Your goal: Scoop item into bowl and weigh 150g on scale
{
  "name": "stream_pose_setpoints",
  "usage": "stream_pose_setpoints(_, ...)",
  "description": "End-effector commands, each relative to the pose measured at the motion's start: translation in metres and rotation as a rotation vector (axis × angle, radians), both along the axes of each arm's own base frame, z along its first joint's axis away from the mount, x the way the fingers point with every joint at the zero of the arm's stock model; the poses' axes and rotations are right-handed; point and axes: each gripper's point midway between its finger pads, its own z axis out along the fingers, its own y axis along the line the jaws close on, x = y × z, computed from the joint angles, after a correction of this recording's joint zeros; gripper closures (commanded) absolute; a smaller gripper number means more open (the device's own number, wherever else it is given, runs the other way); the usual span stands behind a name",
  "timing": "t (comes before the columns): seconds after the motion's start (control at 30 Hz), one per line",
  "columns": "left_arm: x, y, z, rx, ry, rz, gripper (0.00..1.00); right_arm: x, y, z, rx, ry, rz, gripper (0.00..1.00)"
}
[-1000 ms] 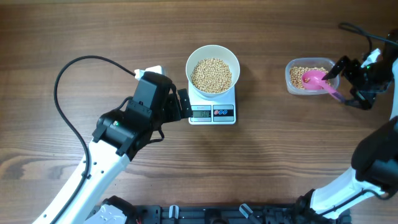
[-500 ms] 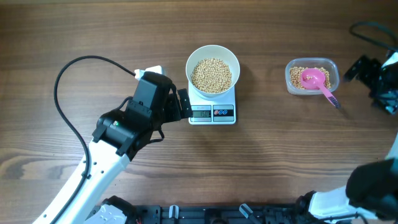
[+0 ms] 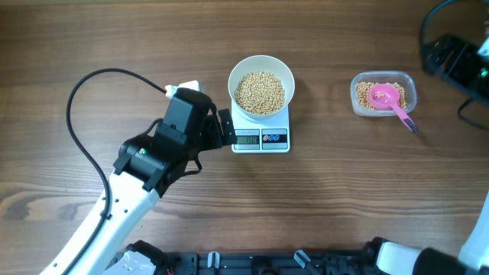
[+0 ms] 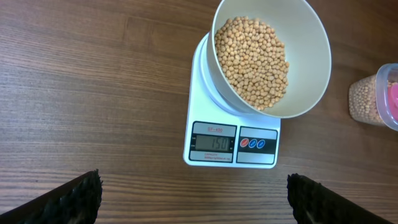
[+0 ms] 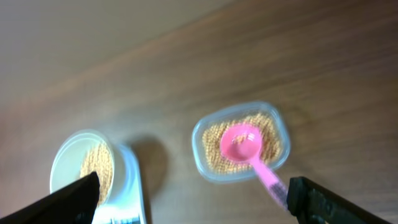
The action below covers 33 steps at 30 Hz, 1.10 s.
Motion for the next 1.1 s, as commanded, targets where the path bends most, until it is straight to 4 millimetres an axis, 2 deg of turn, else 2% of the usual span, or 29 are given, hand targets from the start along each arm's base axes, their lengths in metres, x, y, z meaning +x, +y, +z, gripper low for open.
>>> stream_pose_setpoints(0.0,0.001,0.003,0.003,0.007,-0.015,0.004,0.00,-0.016,0.032,0.014,-0.062,-0.031,0.162,0.00)
stream_pose_setpoints(0.5,0.001,0.003,0.003,0.007,-0.015,0.004,0.00,-0.015,0.033,0.012,-0.061,-0.023,0.165,0.00)
stream_pose_setpoints(0.77,0.001,0.003,0.003,0.007,-0.015,0.004,0.00,-0.021,0.035,0.011,-0.056,-0.010,0.165,0.00)
stream_pose_setpoints(0.87,0.001,0.003,0.003,0.007,-0.015,0.004,0.00,-0.033,0.032,0.019,-0.131,-0.027,0.175,0.00)
stream_pose_setpoints(1.07,0.001,0.003,0.003,0.006,-0.015,0.004,0.00,-0.069,0.049,0.054,-0.284,-0.212,0.238,0.00)
